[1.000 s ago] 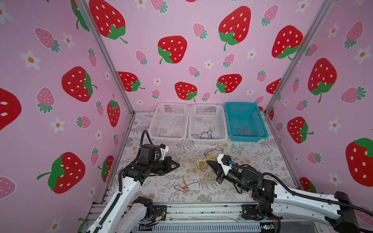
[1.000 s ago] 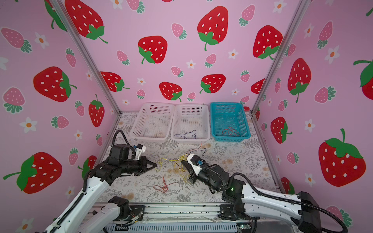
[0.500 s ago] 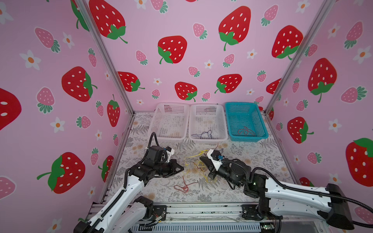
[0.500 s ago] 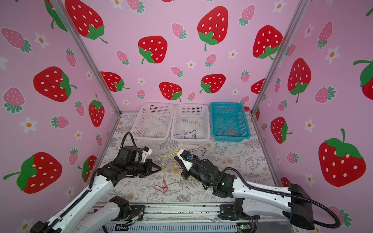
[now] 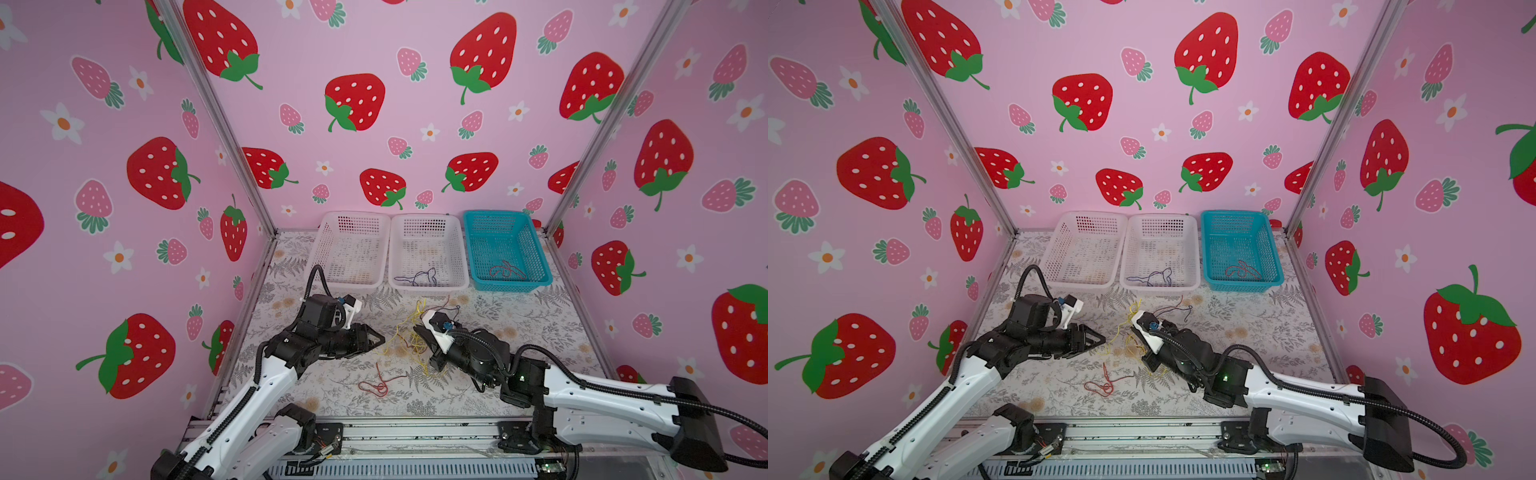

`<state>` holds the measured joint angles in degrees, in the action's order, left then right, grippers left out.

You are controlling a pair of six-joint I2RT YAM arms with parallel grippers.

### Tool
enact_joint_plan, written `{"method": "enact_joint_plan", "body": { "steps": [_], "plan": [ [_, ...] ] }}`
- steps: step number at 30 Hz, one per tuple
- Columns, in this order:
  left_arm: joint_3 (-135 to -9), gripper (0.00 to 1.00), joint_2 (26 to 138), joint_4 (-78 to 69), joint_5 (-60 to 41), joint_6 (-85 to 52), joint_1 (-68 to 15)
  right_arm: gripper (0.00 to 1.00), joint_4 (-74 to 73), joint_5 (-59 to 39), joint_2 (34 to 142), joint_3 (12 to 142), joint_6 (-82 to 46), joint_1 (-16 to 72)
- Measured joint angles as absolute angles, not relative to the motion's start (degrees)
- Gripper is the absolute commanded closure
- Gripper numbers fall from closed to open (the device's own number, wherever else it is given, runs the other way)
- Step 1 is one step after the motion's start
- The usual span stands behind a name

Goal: Untangle the cables

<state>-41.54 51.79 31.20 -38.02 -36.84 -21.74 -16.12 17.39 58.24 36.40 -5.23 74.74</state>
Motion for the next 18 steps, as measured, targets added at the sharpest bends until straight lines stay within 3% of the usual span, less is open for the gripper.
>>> {"method": "enact_joint_plan", "body": {
  "steps": [8,12,15,17,18],
  "plan": [
    [-45.7,0.37,50.6,33.8,-38.3,-33.2,-21.8,1.00,-15.0,17.0,54.5,36.1,-4.5,74.7],
    [-47.3,0.38,49.4,35.0,-37.5,-31.4,-21.8,1.00,-14.0,15.5,52.2,36.1,-4.2,74.7],
    [-47.3,0.53,48.0,34.7,-37.4,-31.8,-21.8,1.00,-12.6,14.4,51.7,36.5,-4.3,74.7],
    [-47.3,0.78,46.6,33.4,-37.6,-32.9,-21.8,1.00,-11.9,13.5,51.7,36.5,-4.4,74.7],
    [-47.3,0.86,45.9,32.6,-37.8,-33.7,-21.8,1.00,-11.8,13.0,51.7,36.5,-4.5,74.7]
  ]
}}
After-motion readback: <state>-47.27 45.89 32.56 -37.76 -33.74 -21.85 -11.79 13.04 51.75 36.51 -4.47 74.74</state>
